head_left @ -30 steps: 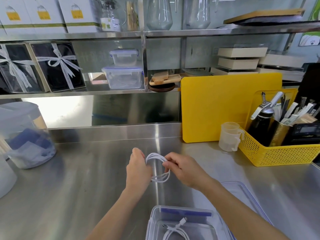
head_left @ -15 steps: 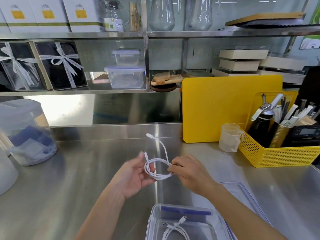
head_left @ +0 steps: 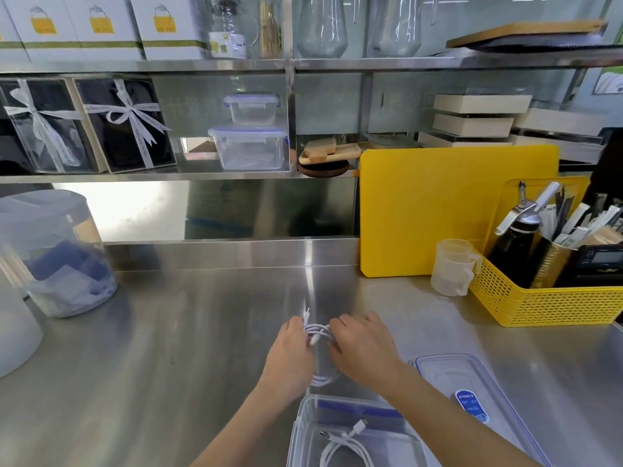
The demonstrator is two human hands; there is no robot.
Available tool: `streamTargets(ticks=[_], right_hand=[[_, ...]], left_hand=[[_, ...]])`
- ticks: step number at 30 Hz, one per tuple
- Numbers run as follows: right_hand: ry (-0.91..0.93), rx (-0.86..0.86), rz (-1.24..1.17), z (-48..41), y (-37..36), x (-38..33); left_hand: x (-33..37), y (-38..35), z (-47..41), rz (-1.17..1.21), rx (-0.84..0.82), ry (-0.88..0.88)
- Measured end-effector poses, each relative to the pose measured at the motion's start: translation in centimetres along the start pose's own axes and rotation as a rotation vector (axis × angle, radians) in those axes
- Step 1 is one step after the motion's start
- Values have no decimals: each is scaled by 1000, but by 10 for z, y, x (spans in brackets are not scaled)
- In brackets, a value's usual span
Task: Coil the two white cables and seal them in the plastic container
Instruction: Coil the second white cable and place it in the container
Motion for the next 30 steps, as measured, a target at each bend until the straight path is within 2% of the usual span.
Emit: streamTargets(ticks=[2,4,6,8,12,16,19,22,27,30], right_hand=[[-62,-67,-167,-3,1,2],[-139,-164,-361,-5,-1,6],[-144,-170,-449,-5,-4,9],[-112,-162,-433,-4,-7,12],[55,41,-321,-1,-7,15],[366,187,-144,1,-1,12],[443,242,-83,-1,0,15],[299,214,-233,-4,-2,17],[-256,36,-851,-5,1,15],[-511,-113,-1027,-7,-2,17]], left_hand=[[0,-3,0,-62,-16,-39],[-1,-4,-1,-57,-76,8],[-1,-4,-2,15,-117,70],[0,-5,-2,71,-120,103],[-5,-8,-8,194,-153,148],[0,-6,-7,436,-197,170],[3,-2,-6,579,-229,197],[3,4,-9,567,-247,211],[2,5,-9,540,-283,162],[-1,0,-8,449,-259,91]])
Point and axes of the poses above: each hand's wrist, its own z-axis away from the middle knuckle, its own y-axis out of the back of the hand, x = y × z, the point moved 2 cm from there along -z, towards the middle knuckle, and after that the axes turned 10 degrees about z, right-handed, at the moved point
